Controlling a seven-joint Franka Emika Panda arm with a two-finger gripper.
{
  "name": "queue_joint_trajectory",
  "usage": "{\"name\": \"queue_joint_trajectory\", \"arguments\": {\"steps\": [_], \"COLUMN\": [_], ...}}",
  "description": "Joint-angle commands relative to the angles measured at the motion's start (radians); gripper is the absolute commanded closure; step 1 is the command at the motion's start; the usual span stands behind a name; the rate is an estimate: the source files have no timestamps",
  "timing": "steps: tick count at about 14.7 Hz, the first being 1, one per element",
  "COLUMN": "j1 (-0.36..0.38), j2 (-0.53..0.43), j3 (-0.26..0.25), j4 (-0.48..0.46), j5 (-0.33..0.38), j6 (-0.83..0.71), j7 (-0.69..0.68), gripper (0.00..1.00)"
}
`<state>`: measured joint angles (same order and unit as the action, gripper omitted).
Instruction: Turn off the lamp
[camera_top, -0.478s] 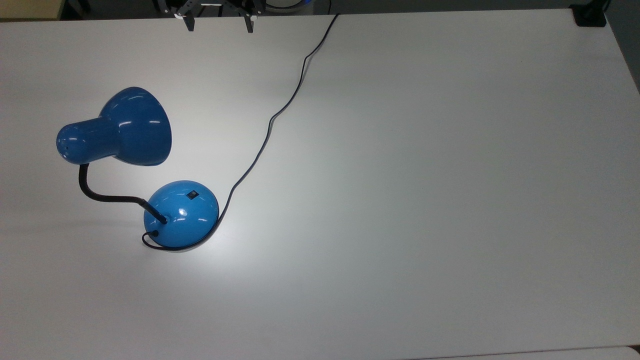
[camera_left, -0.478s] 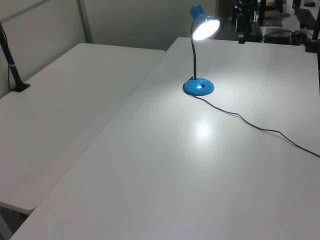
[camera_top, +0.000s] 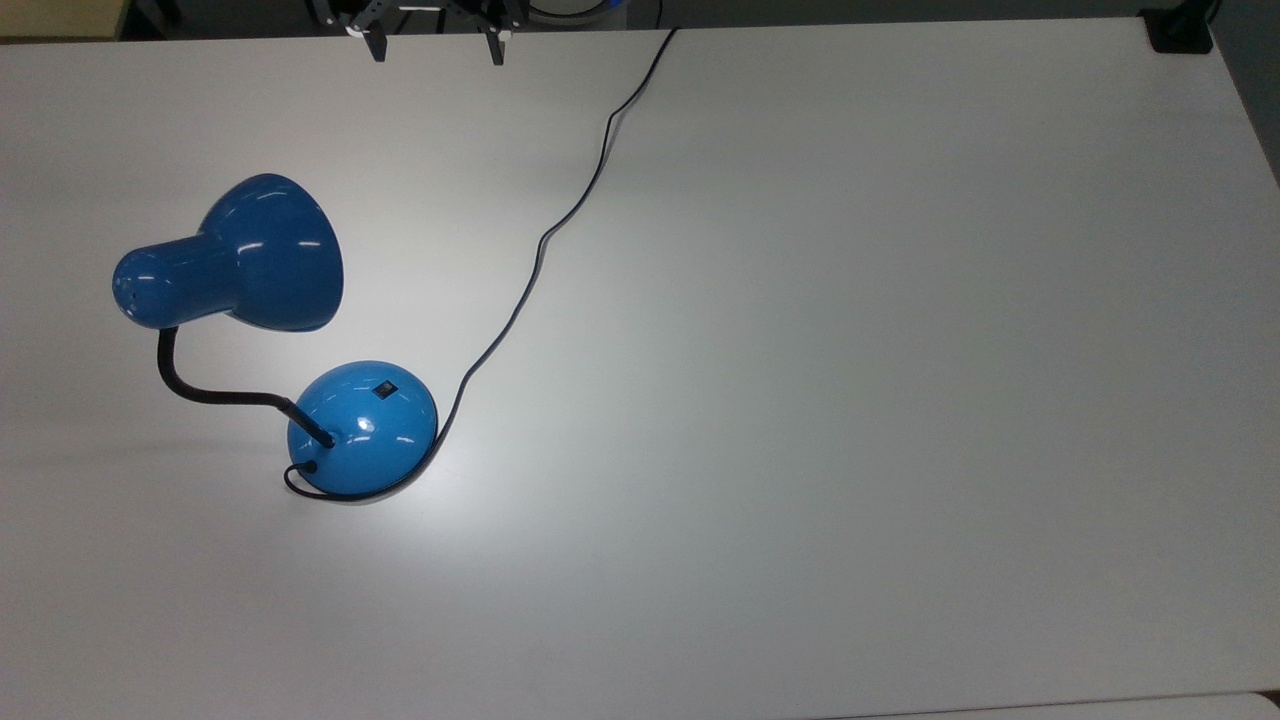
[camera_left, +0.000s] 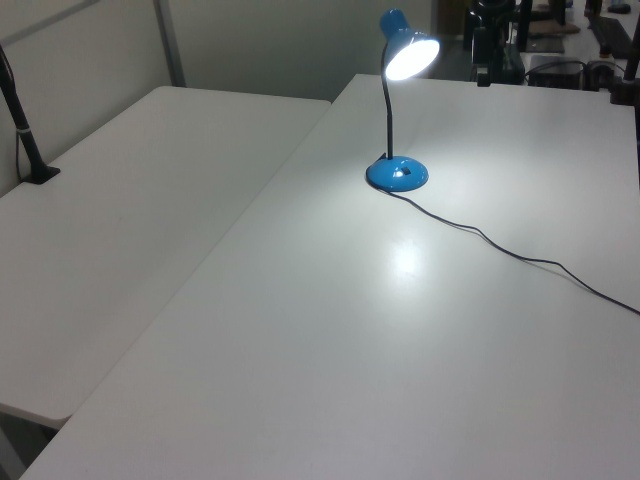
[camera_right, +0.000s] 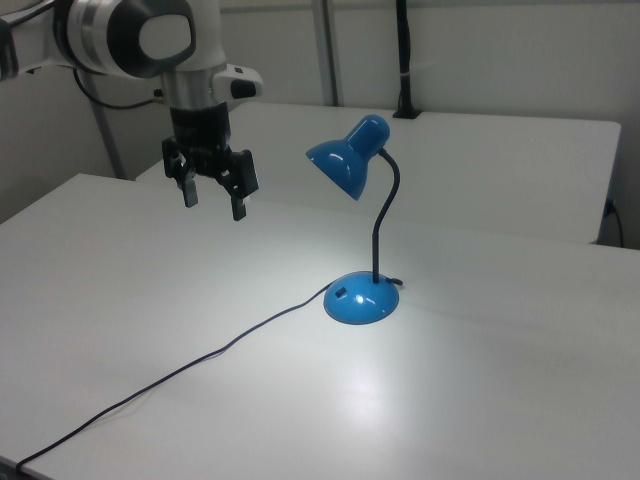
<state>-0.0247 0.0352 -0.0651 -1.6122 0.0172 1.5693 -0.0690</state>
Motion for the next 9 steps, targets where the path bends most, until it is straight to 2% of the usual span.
{"name": "queue_joint_trajectory", "arguments": {"steps": [1, 3, 4, 6, 7, 8, 9], "j1": [-0.001, -0.001, -0.001, -0.001, -0.001, -0.001, -0.001], "j2": [-0.006, -0.005, -0.005, -0.005, -0.005, -0.005, -0.005], "j3": [-0.001, -0.002, -0.005, -0.007, -0.009, -0.009, -0.009], "j4": [0.006, 0.006, 0.006, -0.002, -0.002, -0.002, -0.008], "j5": [0.007, 0.007, 0.009, 0.018, 0.021, 0.03, 0.041], "j6": [-0.005, -0.005, -0.003, 0.0, 0.0, 0.0, 0.0], "j7": [0.002, 0.002, 0.002, 0.0, 0.003, 0.018, 0.029], "gripper": [0.0, 0.04, 0.17, 0.72, 0.94, 1.0, 1.0]}}
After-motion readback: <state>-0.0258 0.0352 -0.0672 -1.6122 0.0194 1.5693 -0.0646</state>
